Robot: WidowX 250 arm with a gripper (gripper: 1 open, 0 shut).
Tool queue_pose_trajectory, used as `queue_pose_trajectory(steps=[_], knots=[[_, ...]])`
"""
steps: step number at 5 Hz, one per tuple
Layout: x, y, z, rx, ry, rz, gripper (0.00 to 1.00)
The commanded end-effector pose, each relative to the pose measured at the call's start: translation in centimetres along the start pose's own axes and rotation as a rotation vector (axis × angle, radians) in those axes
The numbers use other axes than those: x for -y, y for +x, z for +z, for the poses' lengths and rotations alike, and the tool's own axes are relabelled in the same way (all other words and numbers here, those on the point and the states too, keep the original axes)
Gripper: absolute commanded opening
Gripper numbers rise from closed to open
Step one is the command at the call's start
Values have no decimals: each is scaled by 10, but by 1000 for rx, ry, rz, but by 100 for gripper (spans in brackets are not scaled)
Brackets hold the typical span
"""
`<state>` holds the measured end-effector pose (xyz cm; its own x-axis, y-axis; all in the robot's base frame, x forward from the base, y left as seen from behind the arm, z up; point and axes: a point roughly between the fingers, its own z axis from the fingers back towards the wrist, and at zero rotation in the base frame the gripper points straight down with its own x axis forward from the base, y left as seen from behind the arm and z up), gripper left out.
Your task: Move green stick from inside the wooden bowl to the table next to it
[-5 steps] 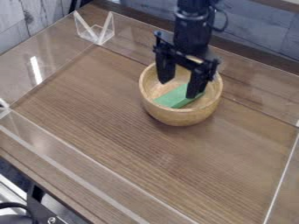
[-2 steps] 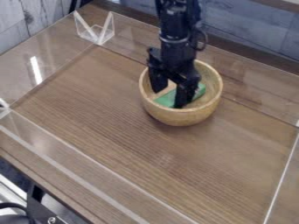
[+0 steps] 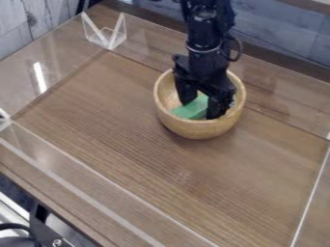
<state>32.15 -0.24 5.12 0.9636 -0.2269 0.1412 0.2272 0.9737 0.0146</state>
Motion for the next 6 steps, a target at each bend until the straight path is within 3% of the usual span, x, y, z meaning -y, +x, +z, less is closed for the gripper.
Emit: queue_pose_trajectory(steps=[1,4,6], knots=[[-8,9,10,68,26,42,100],[-15,23,-2,100,43,96,100],[-16,30,0,118,28,59,100]])
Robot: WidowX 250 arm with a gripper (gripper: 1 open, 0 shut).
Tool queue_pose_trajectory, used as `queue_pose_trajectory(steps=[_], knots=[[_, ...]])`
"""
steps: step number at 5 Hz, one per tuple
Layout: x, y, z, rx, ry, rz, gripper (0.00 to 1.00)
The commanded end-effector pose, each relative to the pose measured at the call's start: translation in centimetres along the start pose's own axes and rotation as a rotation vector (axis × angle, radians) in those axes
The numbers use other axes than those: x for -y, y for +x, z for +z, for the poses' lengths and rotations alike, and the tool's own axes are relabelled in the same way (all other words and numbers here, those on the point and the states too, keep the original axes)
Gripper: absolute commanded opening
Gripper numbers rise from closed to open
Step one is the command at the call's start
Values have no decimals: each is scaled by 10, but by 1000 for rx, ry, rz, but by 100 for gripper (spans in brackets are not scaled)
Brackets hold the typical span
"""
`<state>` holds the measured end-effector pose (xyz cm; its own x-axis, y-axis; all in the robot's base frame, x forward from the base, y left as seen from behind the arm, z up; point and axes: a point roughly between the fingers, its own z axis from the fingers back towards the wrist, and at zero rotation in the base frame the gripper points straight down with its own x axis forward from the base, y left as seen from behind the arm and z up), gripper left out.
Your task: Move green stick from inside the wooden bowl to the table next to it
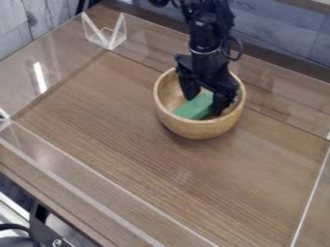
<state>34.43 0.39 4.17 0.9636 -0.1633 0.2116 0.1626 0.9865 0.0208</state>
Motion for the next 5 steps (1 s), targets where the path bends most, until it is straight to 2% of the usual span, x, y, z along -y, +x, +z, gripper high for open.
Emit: queue_pose_trajectory(steps=[1,2,4,5], knots=[[3,17,17,52,9,-6,100],[8,20,22,52,10,-4,100],[4,9,32,56,25,73,100],[-3,11,27,57,17,49,100]])
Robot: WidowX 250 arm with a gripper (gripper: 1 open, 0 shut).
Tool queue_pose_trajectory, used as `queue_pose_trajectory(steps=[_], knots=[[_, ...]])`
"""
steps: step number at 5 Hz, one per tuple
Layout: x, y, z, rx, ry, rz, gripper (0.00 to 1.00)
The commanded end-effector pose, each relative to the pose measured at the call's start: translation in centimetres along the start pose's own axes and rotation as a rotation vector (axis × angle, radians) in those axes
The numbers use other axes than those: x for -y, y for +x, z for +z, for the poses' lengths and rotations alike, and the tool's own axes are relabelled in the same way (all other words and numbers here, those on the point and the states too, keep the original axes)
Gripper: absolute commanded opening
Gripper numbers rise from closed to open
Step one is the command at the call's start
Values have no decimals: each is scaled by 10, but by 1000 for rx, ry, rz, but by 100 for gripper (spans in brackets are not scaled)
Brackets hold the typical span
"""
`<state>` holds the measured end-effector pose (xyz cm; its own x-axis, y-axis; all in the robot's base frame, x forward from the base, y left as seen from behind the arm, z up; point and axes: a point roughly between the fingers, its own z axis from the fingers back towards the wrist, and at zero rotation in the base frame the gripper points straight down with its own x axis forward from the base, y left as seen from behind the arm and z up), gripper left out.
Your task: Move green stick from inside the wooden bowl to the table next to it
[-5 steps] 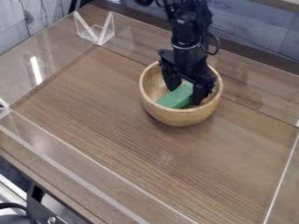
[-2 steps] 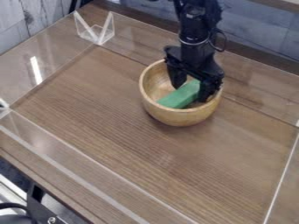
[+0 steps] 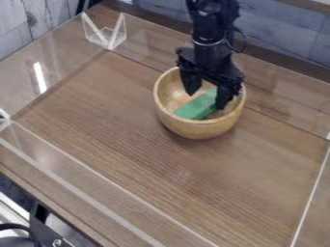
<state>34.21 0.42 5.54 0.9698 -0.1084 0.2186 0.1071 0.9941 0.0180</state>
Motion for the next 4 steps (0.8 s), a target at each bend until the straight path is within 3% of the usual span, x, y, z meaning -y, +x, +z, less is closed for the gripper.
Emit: queue_pose_trajectory(steps=[1,2,3,4], knots=[[-8,13,6,46,1,-28,100],[-15,12,3,41,9,-12,0],[-22,11,1,36,15,-1,0],[-23,18,3,32,7,-29,0]])
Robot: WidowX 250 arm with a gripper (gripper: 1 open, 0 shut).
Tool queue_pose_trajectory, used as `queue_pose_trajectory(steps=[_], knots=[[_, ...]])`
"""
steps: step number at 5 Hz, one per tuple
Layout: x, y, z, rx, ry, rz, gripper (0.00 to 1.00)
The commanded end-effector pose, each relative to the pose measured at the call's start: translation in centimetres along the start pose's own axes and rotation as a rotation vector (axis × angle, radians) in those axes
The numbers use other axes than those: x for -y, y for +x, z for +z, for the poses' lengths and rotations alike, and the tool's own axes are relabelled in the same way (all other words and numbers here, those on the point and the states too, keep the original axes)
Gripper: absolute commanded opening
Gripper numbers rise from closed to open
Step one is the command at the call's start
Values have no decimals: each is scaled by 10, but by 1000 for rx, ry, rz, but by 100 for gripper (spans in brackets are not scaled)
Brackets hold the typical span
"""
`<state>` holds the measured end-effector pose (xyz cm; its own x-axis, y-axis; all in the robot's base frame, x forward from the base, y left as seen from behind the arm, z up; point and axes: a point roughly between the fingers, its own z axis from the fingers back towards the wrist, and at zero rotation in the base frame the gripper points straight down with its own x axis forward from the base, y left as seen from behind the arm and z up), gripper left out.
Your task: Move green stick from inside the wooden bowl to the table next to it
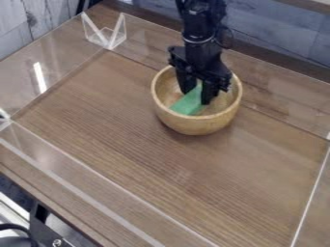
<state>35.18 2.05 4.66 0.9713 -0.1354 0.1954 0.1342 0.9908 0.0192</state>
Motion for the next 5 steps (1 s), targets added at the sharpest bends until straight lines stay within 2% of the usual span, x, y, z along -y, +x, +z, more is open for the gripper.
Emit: queue_pose_trajectory(steps=[1,3,5], knots=[[-7,18,17,52,7,-25,0],[-5,14,11,42,12,3,0],[-11,1,-1,35,7,-18,0]])
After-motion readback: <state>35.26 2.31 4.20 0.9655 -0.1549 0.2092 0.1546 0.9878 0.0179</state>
